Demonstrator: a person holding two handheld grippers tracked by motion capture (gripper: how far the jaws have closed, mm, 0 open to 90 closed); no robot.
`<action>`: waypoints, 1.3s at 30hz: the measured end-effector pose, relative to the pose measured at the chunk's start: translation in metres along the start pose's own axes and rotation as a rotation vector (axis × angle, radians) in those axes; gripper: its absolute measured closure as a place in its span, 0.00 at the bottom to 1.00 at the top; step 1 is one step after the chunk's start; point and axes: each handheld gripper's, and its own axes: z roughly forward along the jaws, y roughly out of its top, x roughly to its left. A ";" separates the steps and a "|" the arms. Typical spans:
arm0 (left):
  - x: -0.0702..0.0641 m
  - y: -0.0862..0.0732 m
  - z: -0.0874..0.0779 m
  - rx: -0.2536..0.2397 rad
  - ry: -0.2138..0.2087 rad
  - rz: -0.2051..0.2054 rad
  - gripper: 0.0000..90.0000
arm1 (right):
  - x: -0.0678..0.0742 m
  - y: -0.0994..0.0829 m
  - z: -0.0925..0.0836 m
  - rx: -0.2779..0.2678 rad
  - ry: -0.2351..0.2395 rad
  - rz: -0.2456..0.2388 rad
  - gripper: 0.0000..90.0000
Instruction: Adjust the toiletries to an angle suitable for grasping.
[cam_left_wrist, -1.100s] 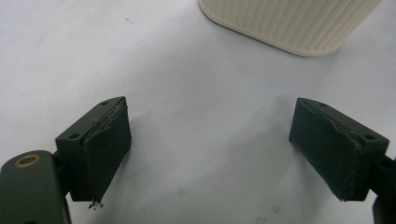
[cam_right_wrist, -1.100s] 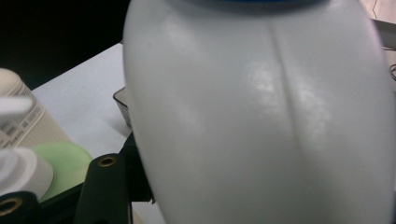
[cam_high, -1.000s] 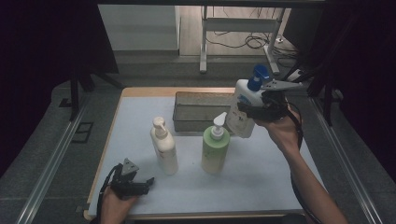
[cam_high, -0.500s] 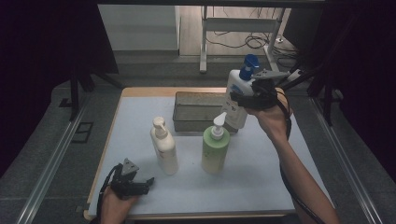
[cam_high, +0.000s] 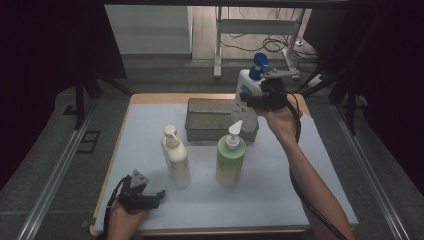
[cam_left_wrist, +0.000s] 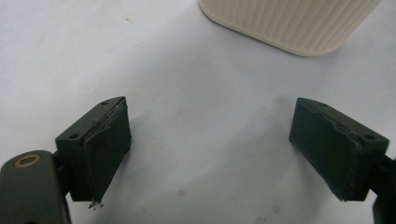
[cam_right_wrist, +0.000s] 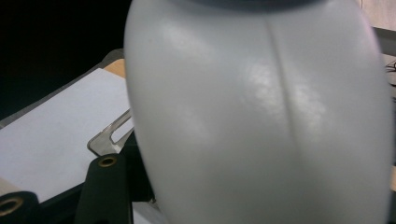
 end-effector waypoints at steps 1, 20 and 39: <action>0.000 0.000 0.000 0.000 0.000 0.000 0.14 | 0.000 0.001 0.002 -0.001 0.000 0.000 0.45; 0.000 0.000 0.000 0.001 0.000 0.001 0.14 | 0.011 0.008 0.046 0.000 -0.001 0.007 0.45; 0.000 0.000 0.000 0.001 -0.001 0.001 0.14 | 0.032 -0.007 0.091 0.050 0.055 -0.024 0.45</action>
